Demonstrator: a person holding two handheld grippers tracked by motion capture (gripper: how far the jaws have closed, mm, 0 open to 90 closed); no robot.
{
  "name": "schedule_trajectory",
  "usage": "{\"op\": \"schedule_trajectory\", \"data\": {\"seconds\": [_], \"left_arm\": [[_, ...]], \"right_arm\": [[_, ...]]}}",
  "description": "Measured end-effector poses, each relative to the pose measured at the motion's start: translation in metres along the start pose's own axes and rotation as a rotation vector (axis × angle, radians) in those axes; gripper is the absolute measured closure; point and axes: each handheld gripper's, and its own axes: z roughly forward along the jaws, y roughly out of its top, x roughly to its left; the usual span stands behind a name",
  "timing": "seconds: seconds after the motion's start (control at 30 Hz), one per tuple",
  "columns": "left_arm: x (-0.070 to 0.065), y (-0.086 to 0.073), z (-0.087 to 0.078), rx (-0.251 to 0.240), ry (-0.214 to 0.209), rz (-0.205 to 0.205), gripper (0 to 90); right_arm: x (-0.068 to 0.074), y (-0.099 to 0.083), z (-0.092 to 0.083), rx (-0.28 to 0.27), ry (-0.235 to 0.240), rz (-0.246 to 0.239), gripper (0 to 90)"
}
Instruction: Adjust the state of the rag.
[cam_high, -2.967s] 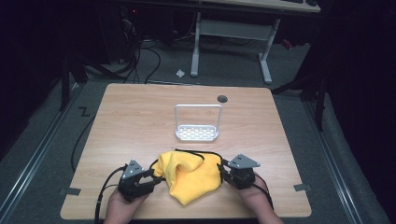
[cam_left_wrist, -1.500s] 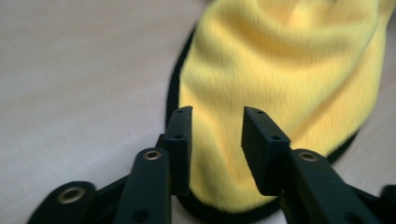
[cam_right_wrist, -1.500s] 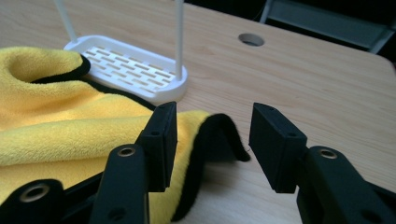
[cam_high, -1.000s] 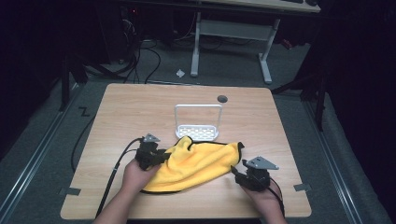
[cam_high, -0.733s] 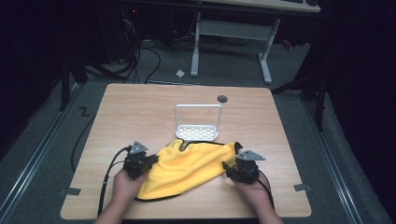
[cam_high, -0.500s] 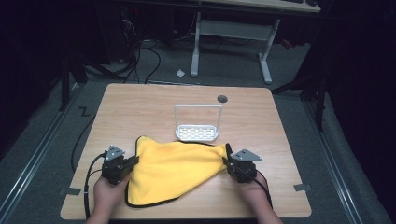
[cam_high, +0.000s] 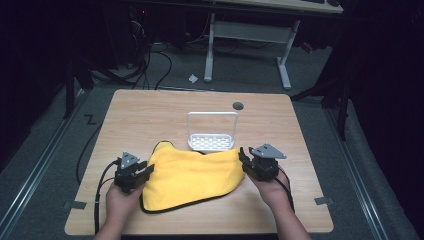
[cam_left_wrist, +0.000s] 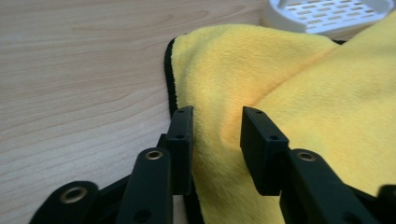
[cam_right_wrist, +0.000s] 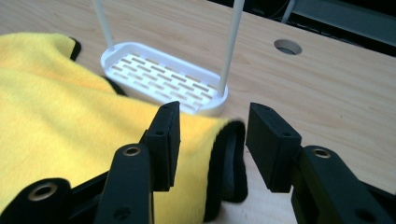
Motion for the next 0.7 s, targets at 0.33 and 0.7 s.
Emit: {"op": "schedule_trajectory", "data": {"seconds": [0.33,0.7], "left_arm": [[-0.057,-0.024,-0.014,0.085,-0.181,0.072,59.4],[-0.063,-0.03,0.0,0.118,-0.183,0.104,58.6]], "right_arm": [[-0.013,-0.054,-0.011,0.08,0.039,0.052,52.3],[0.007,-0.042,-0.011,0.041,0.04,-0.034,82.2]]}}
